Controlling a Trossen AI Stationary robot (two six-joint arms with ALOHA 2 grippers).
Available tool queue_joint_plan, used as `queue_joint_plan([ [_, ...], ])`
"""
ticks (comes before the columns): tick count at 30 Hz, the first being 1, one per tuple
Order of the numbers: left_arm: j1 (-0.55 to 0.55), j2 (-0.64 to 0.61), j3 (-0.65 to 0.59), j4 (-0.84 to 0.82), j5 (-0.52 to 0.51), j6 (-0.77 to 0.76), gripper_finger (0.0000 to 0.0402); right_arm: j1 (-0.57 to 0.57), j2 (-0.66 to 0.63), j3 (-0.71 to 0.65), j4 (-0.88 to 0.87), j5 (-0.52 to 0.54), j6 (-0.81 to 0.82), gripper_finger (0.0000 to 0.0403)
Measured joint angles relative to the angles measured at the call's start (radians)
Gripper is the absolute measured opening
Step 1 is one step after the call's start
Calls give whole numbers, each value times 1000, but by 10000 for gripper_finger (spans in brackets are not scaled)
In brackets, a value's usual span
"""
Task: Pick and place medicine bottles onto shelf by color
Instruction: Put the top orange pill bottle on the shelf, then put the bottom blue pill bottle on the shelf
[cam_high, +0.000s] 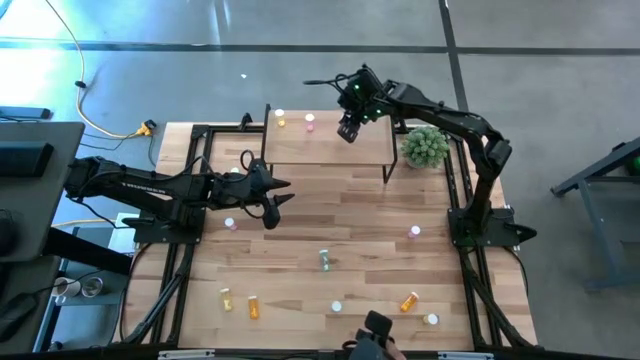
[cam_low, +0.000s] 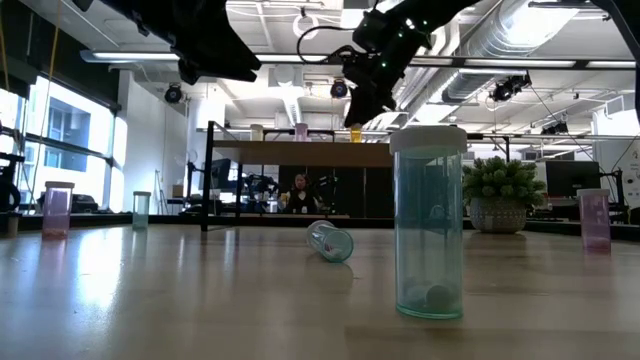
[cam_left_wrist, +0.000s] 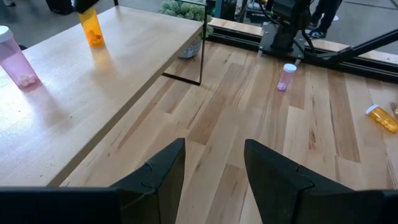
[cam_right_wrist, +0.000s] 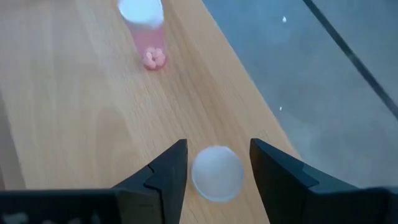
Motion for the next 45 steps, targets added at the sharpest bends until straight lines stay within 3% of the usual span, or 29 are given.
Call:
queue_joint_plan([
  [10,-1,0,0,-47,6,-14,157,2,0,109,-31,6,-9,165],
  [18,-4,0,0,-217,93,-164,157,5,-1,219,-126,6,-32,165],
  [25,-75,0,0,-307,94,-272,157,33,-1,261,-237,3,-55,165],
  [30,-155,0,0,-342,86,-336,157,61,-1,258,-334,-60,-37,165],
  [36,-237,0,0,-348,13,-348,157,142,-1,256,-444,-90,18,165],
  [45,-285,0,0,-366,-9,-348,157,343,-1,256,-545,-90,44,165],
])
